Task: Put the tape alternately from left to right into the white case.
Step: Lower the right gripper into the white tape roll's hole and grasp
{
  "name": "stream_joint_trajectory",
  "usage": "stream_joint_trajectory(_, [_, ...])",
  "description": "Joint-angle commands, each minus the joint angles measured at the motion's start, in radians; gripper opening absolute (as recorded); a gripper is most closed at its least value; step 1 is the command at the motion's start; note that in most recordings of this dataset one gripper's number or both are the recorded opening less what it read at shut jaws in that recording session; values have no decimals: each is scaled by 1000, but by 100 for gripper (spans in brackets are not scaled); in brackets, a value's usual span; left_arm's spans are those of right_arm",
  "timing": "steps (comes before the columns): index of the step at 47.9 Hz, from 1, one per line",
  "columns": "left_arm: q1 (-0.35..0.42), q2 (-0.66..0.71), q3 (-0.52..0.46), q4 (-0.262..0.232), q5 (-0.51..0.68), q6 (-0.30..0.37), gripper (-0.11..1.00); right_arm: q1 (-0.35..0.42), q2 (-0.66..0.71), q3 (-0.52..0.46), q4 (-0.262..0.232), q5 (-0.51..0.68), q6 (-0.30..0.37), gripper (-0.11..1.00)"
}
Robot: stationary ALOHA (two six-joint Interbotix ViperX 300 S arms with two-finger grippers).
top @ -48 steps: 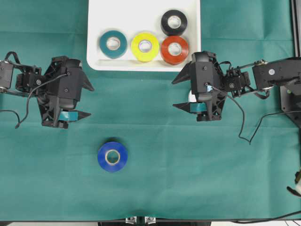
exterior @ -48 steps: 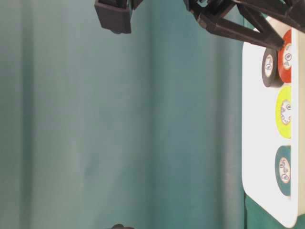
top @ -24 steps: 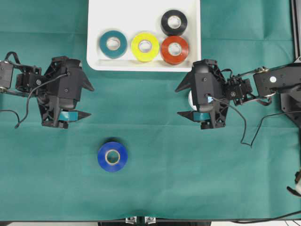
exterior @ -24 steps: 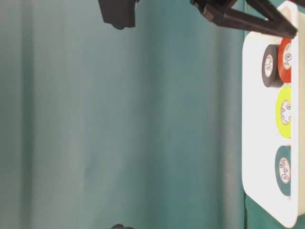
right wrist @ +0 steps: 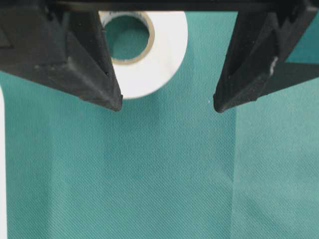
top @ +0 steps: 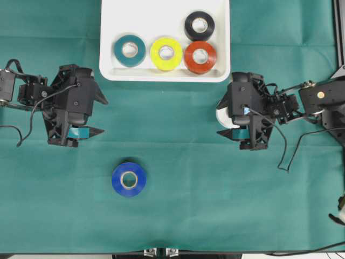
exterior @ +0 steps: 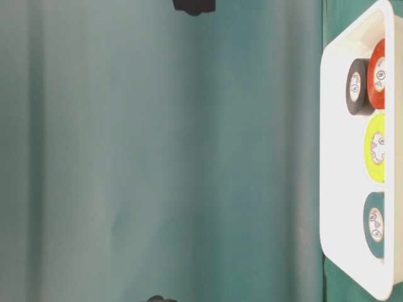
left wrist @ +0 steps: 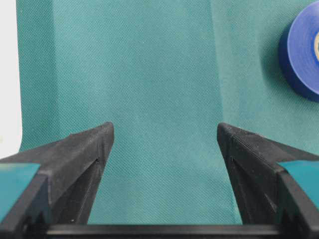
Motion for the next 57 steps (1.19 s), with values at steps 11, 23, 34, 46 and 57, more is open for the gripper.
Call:
stream_joint_trajectory(11, [-5,-8,-17,-2,-5,-2,85,2,-38,28,2,-5,18,82])
stream_joint_trajectory(23, [-3,-9,-15,0,-3,-2,85,2,-37,48,2,-3,54,82])
stream_joint_trajectory(34, [-5,-9,-12,0,-5,-2,85,3,-31,64,2,15,101,82])
stream_joint_trajectory(46, [-5,-8,-12,0,-5,-2,85,2,34,51,2,14,104,82])
stream_joint_trajectory(57, [-3,-8,-11,0,-5,-2,85,3,81,31,2,18,106,82])
